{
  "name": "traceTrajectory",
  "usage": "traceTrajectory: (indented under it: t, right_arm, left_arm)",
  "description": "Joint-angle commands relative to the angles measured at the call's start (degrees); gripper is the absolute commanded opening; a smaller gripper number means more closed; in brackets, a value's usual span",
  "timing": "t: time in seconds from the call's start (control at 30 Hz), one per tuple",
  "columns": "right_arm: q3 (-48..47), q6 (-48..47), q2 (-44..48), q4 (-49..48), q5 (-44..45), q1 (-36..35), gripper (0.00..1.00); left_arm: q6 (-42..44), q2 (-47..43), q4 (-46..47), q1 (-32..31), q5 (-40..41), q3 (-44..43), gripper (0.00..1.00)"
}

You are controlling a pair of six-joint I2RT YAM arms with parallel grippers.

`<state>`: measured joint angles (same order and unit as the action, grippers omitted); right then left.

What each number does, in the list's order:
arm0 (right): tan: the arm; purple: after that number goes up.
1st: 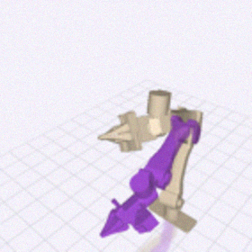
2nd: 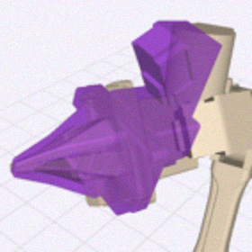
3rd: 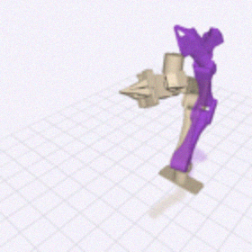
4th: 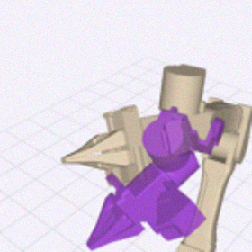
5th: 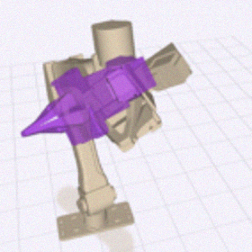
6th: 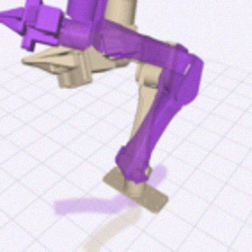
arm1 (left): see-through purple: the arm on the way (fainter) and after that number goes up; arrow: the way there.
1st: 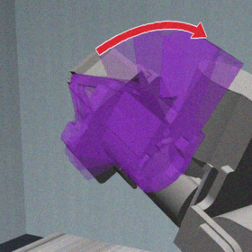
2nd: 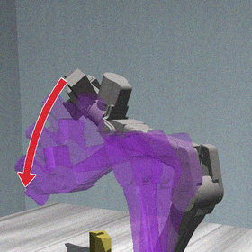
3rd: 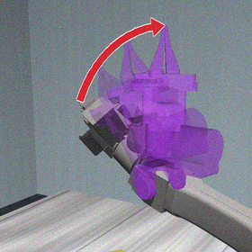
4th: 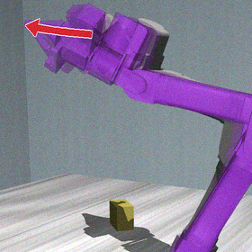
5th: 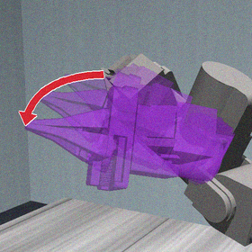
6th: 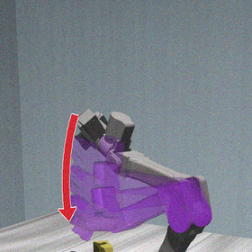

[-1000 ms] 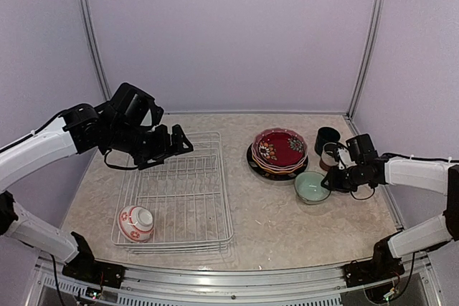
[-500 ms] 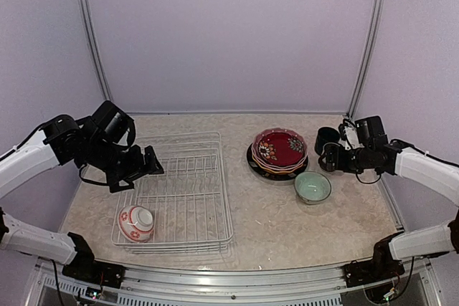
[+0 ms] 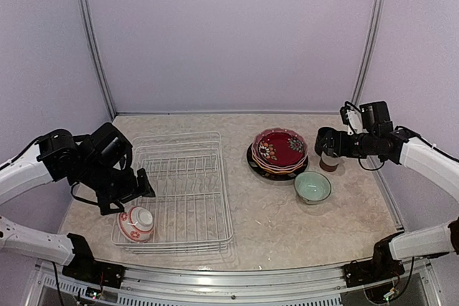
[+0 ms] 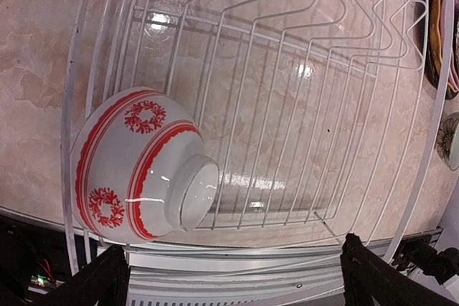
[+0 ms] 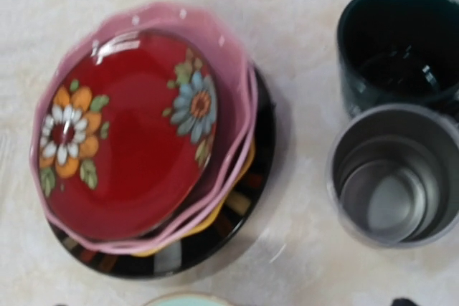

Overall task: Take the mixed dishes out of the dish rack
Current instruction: Grab the bowl from the dish rack.

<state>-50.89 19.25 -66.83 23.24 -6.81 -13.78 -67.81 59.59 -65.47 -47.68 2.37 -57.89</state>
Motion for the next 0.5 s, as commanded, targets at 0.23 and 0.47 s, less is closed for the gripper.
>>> traceTrajectory:
  t: [0.23,0.47]
  right_arm:
    - [-2.5,-1.1,-2.0,-2.7,-4.8,2.3,0.96]
    - [-2.2,-1.5,-1.5,-2.5,-5.1,2.3,0.96]
  left_arm:
    - [-11.9,-2.1,-7.5,-2.6,2.1,-0.7,0.99]
    - [-17.4,1.9,-9.1,-5.4,3.3,-0.8,0.99]
